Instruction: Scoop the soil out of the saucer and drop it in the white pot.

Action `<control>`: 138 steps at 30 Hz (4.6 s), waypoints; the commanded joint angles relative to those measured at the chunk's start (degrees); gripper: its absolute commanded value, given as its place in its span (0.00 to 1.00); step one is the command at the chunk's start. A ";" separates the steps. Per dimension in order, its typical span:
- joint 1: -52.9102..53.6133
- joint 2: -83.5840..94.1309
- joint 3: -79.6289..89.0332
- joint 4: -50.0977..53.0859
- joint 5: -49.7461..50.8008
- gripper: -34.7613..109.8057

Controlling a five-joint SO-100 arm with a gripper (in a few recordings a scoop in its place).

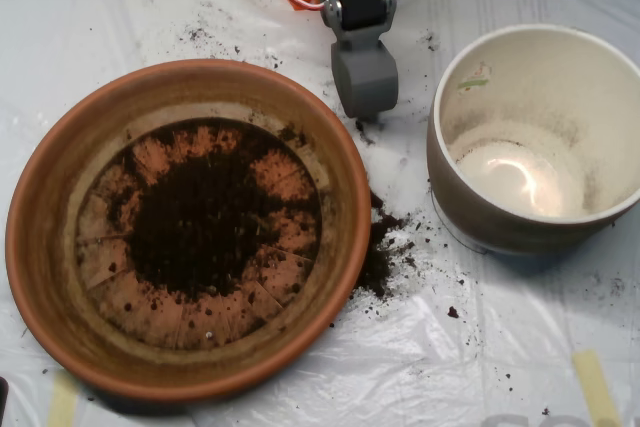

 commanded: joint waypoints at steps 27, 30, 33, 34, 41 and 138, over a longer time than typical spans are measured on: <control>-0.44 4.39 -0.26 -1.58 -0.18 0.24; -0.09 4.39 -0.26 -1.49 -0.09 0.24; -0.18 4.39 -0.26 -1.49 -0.09 0.24; -0.18 4.39 -0.26 -1.49 -0.09 0.24; -0.09 4.39 -0.35 -1.41 -0.18 0.24; 38.14 -90.53 -58.97 -13.01 11.87 0.66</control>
